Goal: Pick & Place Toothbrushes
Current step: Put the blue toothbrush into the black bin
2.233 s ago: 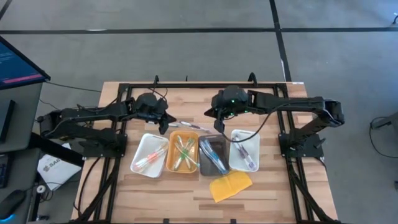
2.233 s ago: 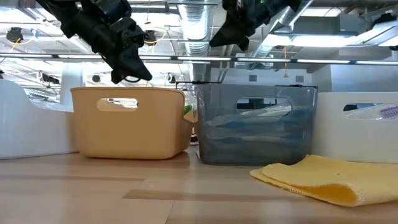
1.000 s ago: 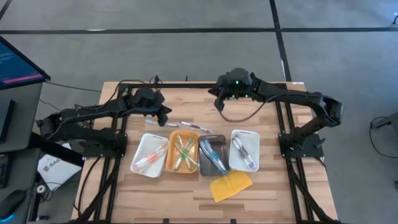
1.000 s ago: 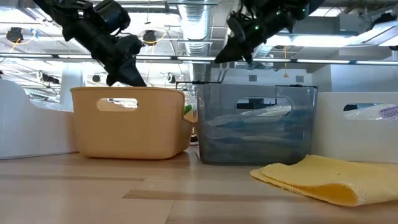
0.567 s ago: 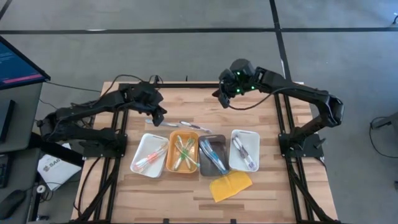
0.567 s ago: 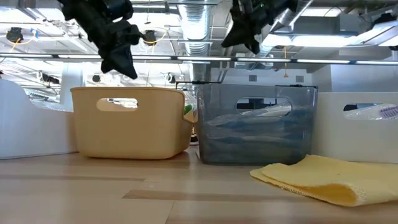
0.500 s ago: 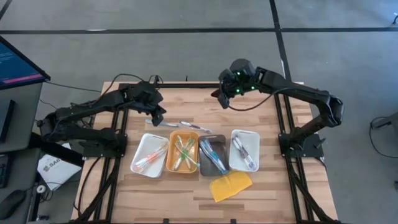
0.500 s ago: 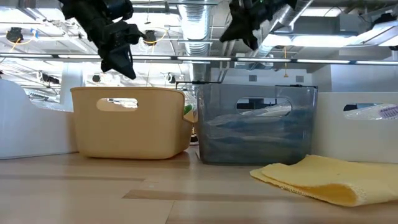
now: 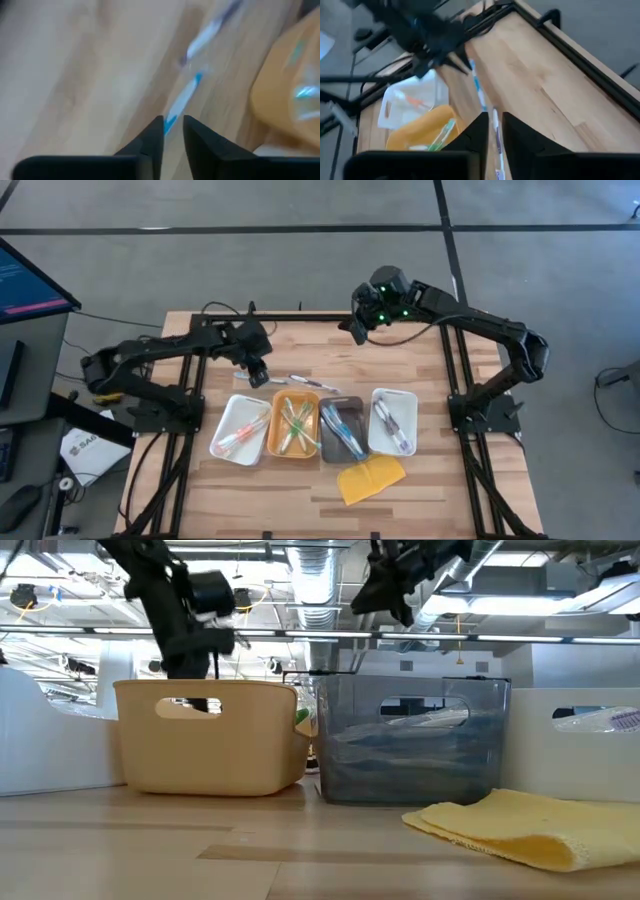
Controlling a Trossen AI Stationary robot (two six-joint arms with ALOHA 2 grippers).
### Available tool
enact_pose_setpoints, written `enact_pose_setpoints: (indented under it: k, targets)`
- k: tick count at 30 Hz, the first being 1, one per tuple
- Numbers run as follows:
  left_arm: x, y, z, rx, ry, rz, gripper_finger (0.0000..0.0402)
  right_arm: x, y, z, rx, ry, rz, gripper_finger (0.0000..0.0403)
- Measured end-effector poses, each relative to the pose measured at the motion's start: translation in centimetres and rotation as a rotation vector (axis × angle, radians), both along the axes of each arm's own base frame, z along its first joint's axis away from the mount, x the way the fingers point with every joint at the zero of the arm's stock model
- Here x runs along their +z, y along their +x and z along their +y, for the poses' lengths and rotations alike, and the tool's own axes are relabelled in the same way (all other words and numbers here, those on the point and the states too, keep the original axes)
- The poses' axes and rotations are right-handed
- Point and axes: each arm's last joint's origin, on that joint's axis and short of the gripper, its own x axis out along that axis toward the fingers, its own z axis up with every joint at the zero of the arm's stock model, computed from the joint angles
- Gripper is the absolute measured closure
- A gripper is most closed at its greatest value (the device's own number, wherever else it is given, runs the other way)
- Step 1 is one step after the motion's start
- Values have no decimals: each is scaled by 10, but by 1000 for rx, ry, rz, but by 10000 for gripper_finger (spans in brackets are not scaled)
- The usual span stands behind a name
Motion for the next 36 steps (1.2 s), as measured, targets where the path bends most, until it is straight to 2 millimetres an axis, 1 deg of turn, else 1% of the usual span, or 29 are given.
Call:
enact_pose_setpoints:
  k: [3,8,11,13,18,22,27,33,36]
  targets:
    - [-22,5,2,-40,-39,92,308,-8,5,-7,-53,62,9,322]
    - [-41,12,7,-109,-47,159,260,-20,18,-12,-82,113,7,270]
    - [-45,16,9,-145,-21,162,235,-27,23,-15,-106,152,15,239]
    - [-47,18,10,-182,-1,159,221,-28,24,-15,-114,167,11,220]
    - [-46,21,10,-206,19,143,193,-26,25,-13,-92,172,-3,184]
    - [-46,22,7,-224,15,134,183,-22,23,-11,-86,169,-14,171]
    - [-47,25,1,-227,6,125,181,-19,20,-11,-88,162,-23,169]
    - [-72,15,-11,-247,-8,125,186,-20,21,-11,-85,167,-16,168]
    - [-77,12,-13,-244,10,115,188,-20,20,-10,-85,170,-9,168]
